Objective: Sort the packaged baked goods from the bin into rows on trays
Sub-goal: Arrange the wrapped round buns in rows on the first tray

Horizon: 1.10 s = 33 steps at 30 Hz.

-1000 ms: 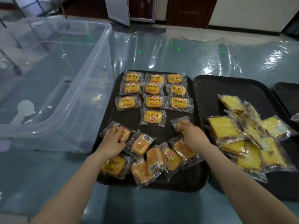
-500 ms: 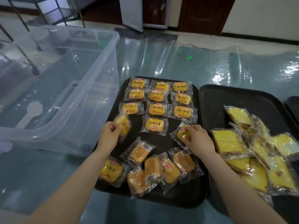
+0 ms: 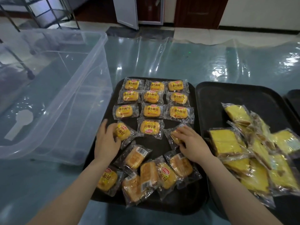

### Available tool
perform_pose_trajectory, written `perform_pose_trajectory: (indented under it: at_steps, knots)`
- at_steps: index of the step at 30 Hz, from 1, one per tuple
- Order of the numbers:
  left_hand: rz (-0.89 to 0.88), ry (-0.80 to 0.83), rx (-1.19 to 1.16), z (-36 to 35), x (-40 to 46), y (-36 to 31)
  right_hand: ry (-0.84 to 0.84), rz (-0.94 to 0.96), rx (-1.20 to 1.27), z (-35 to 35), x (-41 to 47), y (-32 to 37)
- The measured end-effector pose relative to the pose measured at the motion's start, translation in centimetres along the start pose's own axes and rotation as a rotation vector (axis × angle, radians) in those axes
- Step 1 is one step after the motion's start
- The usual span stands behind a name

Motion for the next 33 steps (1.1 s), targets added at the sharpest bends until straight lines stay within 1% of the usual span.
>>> perform_pose_trajectory:
  at_steps: [1,2,3,4,8,11,14,17,19,22,25,28,30,32,33]
  knots:
    - [-0.146,0.08,0.029,-0.3,0.1,-0.4,-0.032,-0.018,-0.038,-0.1,0.1,0.1]
    - [-0.25,0.181,0.045,-0.8,0.1,-0.7,-0.059,-0.046,-0.065,-0.1,0.2,0.3]
    - [-0.301,0.275,0.062,-1.4,-0.1,-0.7,-0.077,-0.081,-0.081,-0.3,0.3,0.6]
    - [-0.314,0.341,0.092,-1.8,-0.3,-0.5,-0.091,-0.12,-0.093,-0.5,0.3,0.9]
    - [-0.195,0.444,0.201,-2.7,0.1,0.5,-0.124,-0.221,-0.138,-1.1,0.8,1.8]
    - [-0.112,0.496,0.141,-3.4,0.6,-0.5,-0.085,-0.24,-0.174,-1.8,1.1,1.9]
    - [-0.021,0.511,0.014,-4.2,0.8,-1.5,-0.051,-0.201,-0.182,-2.3,1.1,1.6]
    - [0.002,0.507,-0.113,-4.1,1.0,-2.1,-0.029,-0.167,-0.187,-2.5,1.1,1.3]
    - [-0.012,0.474,-0.176,-3.6,1.1,-2.3,-0.014,-0.184,-0.173,-2.5,1.3,1.3]
    - [-0.074,0.394,-0.181,-2.5,0.7,-2.6,0.013,-0.208,-0.141,-2.4,1.4,1.5]
    - [-0.085,0.354,-0.236,-1.4,-0.5,-2.7,0.025,-0.191,-0.056,-1.7,0.8,1.8]
    - [-0.03,0.359,-0.312,-0.3,-2.2,-2.6,-0.032,-0.172,0.01,-0.6,-1.3,1.9]
    - [-0.006,0.332,-0.318,0.4,-3.6,-2.6,-0.106,-0.189,0.073,-0.1,-3.4,2.0]
    - [-0.025,0.296,-0.323,0.8,-4.8,-3.0,-0.189,-0.224,0.109,0.2,-5.6,2.0]
    - [-0.046,0.285,-0.334,0.9,-5.3,-3.4,-0.197,-0.252,0.114,0.1,-6.5,1.9]
Point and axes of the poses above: each hand's wrist, its own x-axis towards the middle knuckle, its own z-axis out of the back of the hand, y = z × x, the point moved 4 cm from there along x, towards the middle knuckle, and after that the axes turned 13 degrees about -z, right-handed, at the moved point
